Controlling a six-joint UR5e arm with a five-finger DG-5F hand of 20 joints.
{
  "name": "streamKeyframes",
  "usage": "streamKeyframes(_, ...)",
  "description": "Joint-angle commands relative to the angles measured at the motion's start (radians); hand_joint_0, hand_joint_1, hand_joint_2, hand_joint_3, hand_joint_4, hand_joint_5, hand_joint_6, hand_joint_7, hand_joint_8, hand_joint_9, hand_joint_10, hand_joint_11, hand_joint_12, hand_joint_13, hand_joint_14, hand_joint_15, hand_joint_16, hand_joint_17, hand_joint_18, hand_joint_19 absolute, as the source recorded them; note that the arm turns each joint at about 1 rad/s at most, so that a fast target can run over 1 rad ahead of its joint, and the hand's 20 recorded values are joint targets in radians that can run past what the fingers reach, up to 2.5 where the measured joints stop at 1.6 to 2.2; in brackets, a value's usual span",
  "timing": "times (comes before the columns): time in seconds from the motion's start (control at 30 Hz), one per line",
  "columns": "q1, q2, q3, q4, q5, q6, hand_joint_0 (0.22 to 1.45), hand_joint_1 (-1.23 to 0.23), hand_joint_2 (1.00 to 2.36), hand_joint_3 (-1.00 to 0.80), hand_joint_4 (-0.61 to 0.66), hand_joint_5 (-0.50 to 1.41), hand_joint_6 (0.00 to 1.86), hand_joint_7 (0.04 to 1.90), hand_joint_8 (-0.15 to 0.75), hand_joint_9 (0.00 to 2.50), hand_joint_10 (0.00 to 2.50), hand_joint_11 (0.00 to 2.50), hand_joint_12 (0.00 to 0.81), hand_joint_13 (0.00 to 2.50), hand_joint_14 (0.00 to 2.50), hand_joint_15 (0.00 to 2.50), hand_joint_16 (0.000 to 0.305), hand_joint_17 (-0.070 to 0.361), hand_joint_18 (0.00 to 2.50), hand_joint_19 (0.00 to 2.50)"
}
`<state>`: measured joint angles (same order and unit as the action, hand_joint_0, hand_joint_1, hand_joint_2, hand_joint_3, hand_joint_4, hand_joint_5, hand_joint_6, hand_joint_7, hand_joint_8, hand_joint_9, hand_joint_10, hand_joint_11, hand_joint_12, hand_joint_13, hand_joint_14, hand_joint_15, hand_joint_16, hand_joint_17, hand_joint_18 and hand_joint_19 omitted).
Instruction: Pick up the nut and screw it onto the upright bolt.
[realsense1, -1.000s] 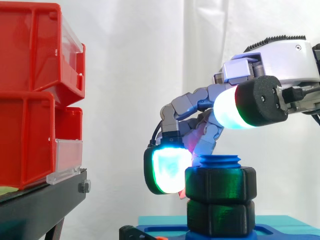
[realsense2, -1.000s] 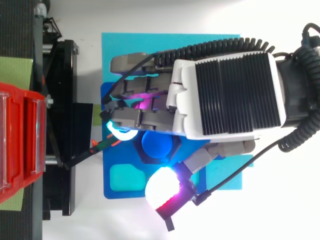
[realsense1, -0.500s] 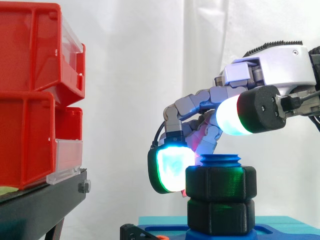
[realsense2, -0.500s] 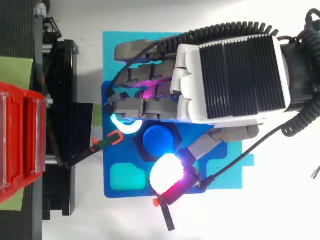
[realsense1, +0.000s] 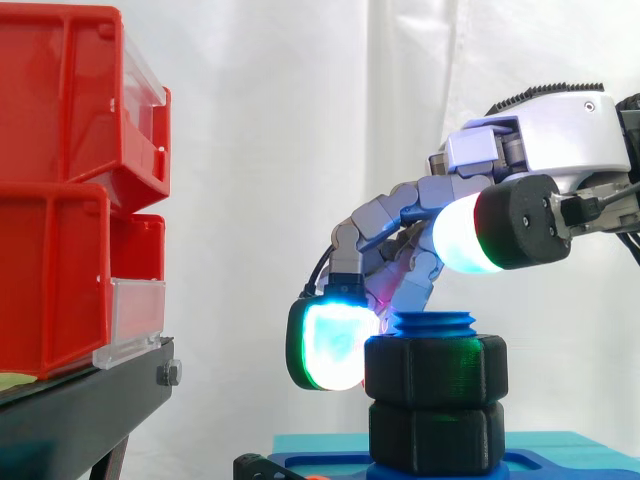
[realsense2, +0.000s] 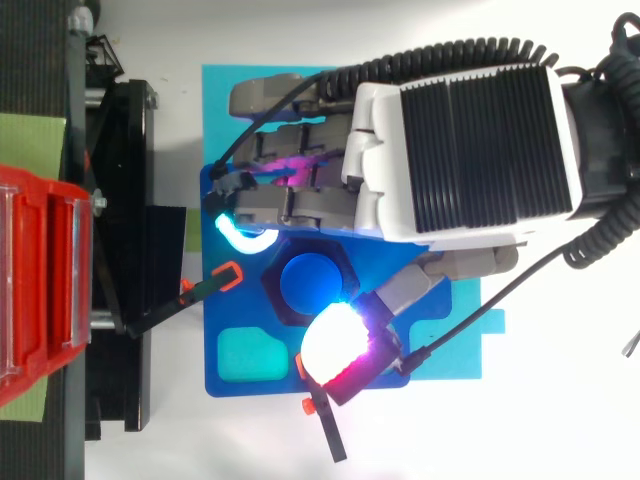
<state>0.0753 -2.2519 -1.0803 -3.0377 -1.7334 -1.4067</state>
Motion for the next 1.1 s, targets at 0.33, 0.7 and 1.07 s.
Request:
streamKeyframes(0.33, -0.002, 0.000, -0.013, -0.001, -0.011, 0.002, 0.51, -0.08, 1.00, -0.50, 0.27, -0.07, 0.50, 0.97, 0.271, 0.86, 0.00, 0.00, 0.296, 0.60, 0.00, 0.00, 0.031, 0.069, 0.26, 0.00)
streamKeyframes(0.7, -0.002, 0.000, -0.013, -0.004, -0.011, 0.002, 0.52, -0.09, 1.00, -0.50, 0.26, -0.05, 0.50, 1.13, 0.276, 0.87, 0.00, 0.00, 0.293, 0.61, 0.00, 0.00, 0.030, 0.068, 0.27, 0.00)
streamKeyframes(1.07, -0.002, 0.000, -0.013, -0.004, -0.011, 0.002, 0.52, -0.10, 1.00, -0.50, 0.26, -0.05, 0.50, 1.10, 0.277, 0.88, 0.00, 0.00, 0.291, 0.63, 0.00, 0.00, 0.030, 0.068, 0.28, 0.00)
